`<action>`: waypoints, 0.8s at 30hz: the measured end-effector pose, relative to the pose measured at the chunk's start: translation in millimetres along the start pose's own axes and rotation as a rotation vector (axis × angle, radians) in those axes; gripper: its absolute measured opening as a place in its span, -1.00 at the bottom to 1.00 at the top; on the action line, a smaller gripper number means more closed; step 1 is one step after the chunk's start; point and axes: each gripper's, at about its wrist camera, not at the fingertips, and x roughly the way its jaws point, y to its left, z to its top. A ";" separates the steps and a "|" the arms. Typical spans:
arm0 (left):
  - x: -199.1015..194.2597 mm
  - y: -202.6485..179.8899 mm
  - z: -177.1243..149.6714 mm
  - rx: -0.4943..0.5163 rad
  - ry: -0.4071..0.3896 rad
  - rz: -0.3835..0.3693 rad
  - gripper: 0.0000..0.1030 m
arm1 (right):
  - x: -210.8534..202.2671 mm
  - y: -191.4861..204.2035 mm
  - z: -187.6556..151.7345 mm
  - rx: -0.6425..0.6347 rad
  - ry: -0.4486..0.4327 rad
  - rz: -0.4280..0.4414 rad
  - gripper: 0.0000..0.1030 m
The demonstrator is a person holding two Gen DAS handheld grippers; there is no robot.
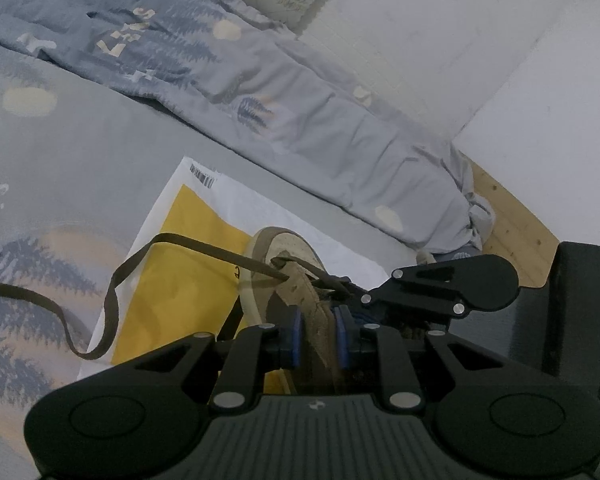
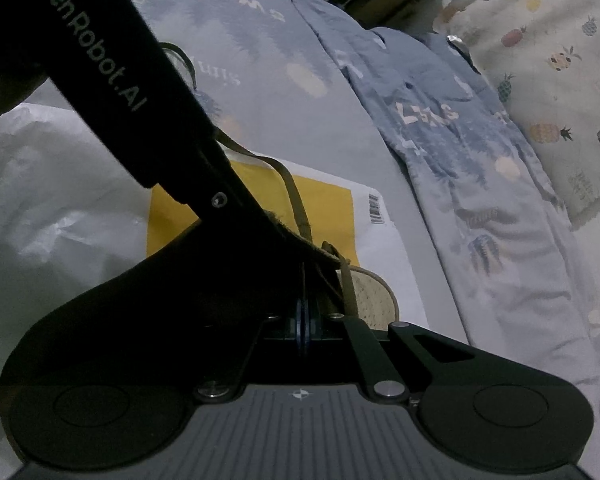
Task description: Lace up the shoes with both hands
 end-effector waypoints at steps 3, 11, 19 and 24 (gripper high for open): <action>-0.1 -5.3 -0.3 0.036 -0.002 0.014 -0.71 | 1.8 -1.2 1.6 -0.005 0.006 -0.002 -1.00; 2.1 -24.7 -3.2 0.187 -0.006 0.063 -0.74 | 3.8 0.7 2.2 -0.024 0.006 -0.012 -1.00; 3.9 -28.5 -4.3 0.235 -0.001 0.076 -0.73 | 5.8 3.9 1.3 -0.035 -0.001 -0.024 -1.00; 3.4 -22.7 -1.5 0.201 0.006 0.064 -0.72 | 2.5 3.3 0.1 -0.040 -0.007 -0.030 -1.00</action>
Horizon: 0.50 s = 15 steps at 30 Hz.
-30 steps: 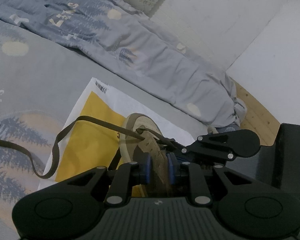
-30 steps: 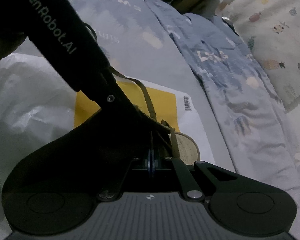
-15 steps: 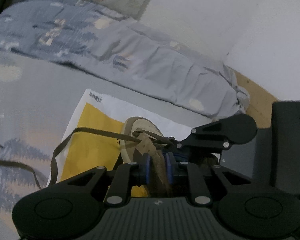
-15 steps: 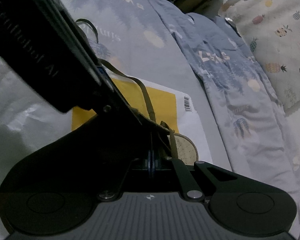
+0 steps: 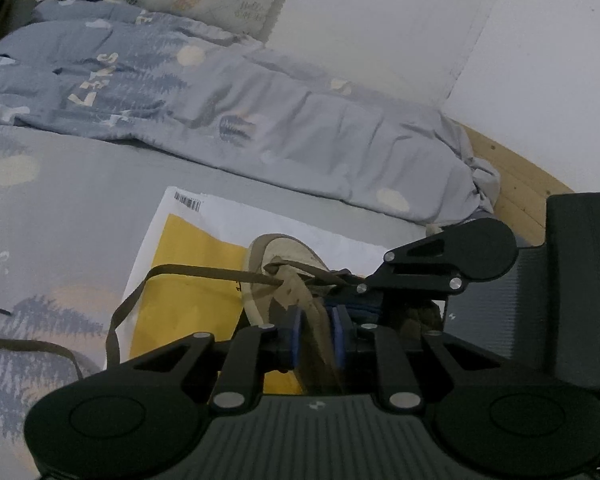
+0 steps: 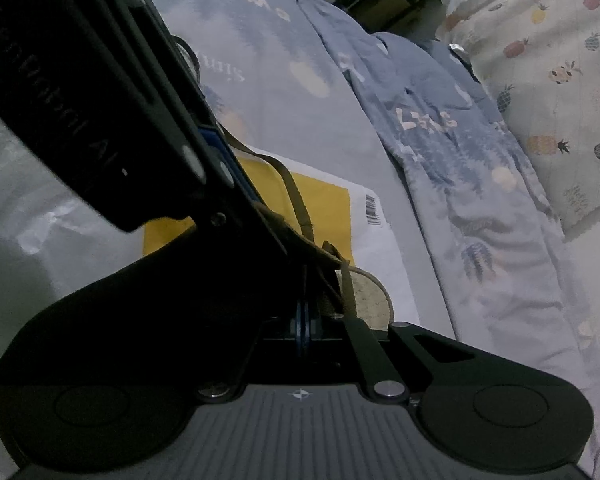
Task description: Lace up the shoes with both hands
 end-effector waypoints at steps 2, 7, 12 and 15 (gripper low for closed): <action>-0.6 0.2 0.1 -0.001 0.000 -0.001 -0.72 | -0.5 0.4 0.5 0.001 0.000 -0.002 -1.00; -1.2 1.3 0.3 -0.006 0.001 -0.004 -0.71 | -1.4 1.5 1.8 0.002 -0.001 -0.004 -1.00; -1.5 2.2 0.6 -0.007 0.002 -0.004 -0.71 | -3.9 1.9 1.9 -0.006 -0.002 0.001 -1.00; -1.5 2.1 0.5 -0.006 0.002 -0.002 -0.71 | -4.7 2.2 2.1 -0.017 -0.003 0.004 -1.00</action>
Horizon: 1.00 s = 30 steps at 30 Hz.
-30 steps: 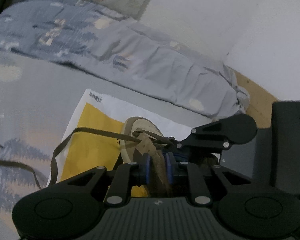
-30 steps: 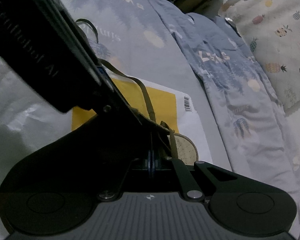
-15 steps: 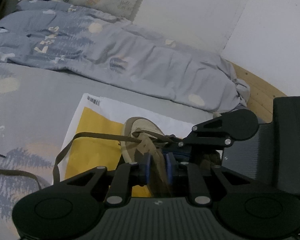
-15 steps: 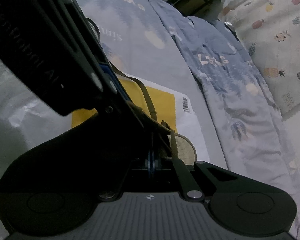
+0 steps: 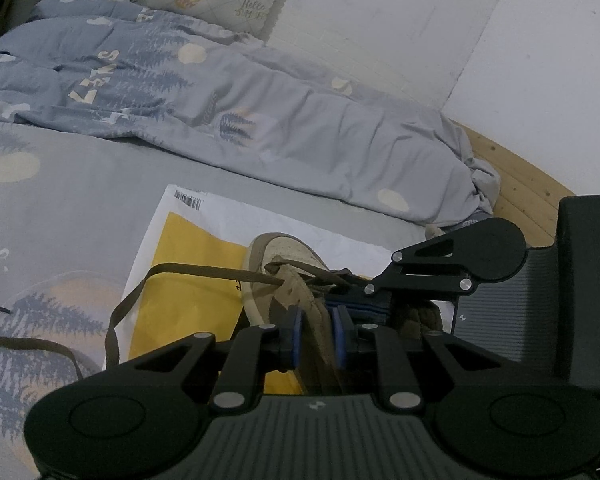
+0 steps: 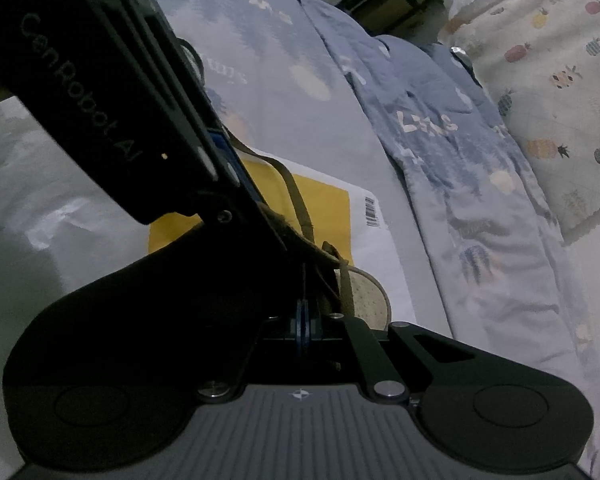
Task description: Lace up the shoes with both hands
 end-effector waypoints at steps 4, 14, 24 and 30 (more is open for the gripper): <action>0.2 -0.4 0.2 -0.001 0.001 0.000 -0.72 | -0.6 0.5 0.4 -0.015 -0.001 0.005 -1.00; 0.3 2.1 1.0 -0.026 0.004 -0.004 -0.72 | 2.5 5.0 10.5 -0.003 -0.036 -0.006 -1.00; -5.3 38.9 3.4 -0.393 -0.108 -0.102 -0.53 | 2.2 6.5 7.5 0.015 -0.059 -0.012 -1.00; 9.3 57.2 -12.5 -0.649 -0.148 -0.090 -0.51 | 1.5 6.9 6.9 0.025 -0.064 -0.011 -1.00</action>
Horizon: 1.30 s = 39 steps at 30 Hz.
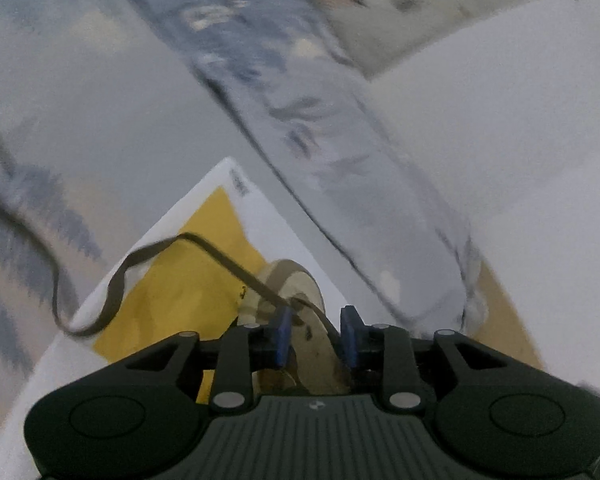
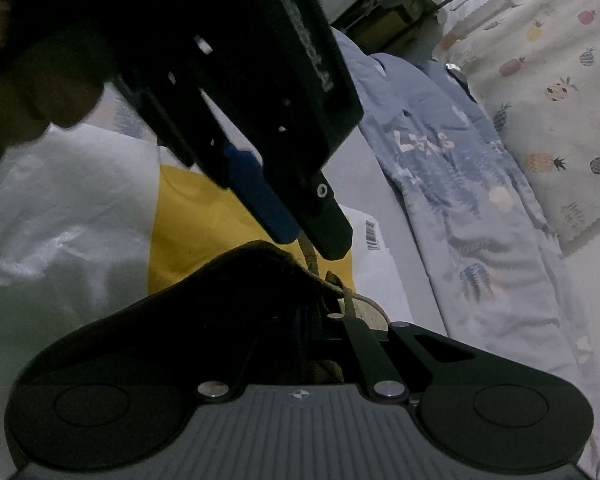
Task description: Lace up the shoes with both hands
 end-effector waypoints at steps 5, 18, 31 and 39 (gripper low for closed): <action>8.1 12.0 -4.5 -0.113 -0.017 0.005 -0.51 | -3.3 -2.8 -3.0 0.008 -0.005 0.003 -1.00; 16.2 18.1 -6.3 -0.167 -0.022 -0.003 -0.97 | -6.0 -2.1 -5.0 0.032 -0.011 -0.015 -1.00; -7.3 17.5 5.9 -0.177 -0.205 0.141 -1.00 | -7.7 -3.9 -7.0 0.134 0.019 -0.052 -0.99; -12.4 12.0 13.2 -0.150 -0.198 0.174 -0.97 | -16.6 -4.9 -6.9 0.187 0.023 -0.091 -0.98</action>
